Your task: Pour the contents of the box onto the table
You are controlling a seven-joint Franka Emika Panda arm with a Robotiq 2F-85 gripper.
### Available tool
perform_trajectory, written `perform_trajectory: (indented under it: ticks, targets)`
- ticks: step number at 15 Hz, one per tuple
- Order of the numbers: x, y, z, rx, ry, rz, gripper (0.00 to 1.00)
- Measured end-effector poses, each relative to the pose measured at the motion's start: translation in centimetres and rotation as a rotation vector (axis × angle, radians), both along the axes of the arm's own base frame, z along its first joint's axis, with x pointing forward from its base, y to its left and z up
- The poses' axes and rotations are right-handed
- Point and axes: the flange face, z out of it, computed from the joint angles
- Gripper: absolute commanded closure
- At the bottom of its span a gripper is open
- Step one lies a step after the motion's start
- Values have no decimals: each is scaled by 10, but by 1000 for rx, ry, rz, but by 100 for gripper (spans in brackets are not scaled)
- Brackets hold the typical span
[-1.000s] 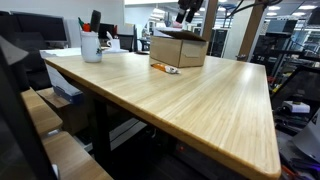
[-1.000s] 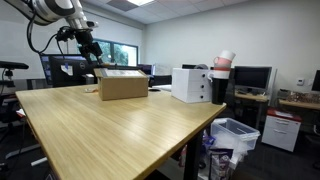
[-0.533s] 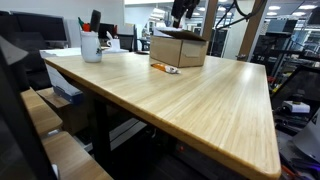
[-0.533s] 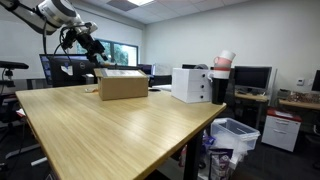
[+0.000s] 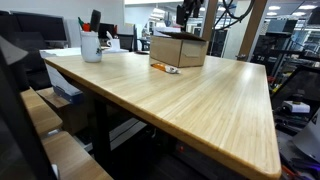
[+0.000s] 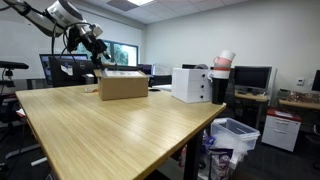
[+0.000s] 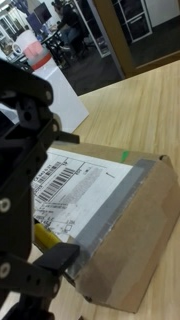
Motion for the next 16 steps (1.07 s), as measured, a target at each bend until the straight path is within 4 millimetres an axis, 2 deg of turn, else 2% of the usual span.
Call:
perform_trajectory:
  ticks: [3, 9, 12, 16]
  targets:
    - [6, 15, 2, 46, 12, 11, 0]
    - [6, 55, 26, 119, -34, 76, 0]
    - [6, 56, 26, 134, -27, 74, 0]
    - [10, 46, 18, 142, -2, 57, 0]
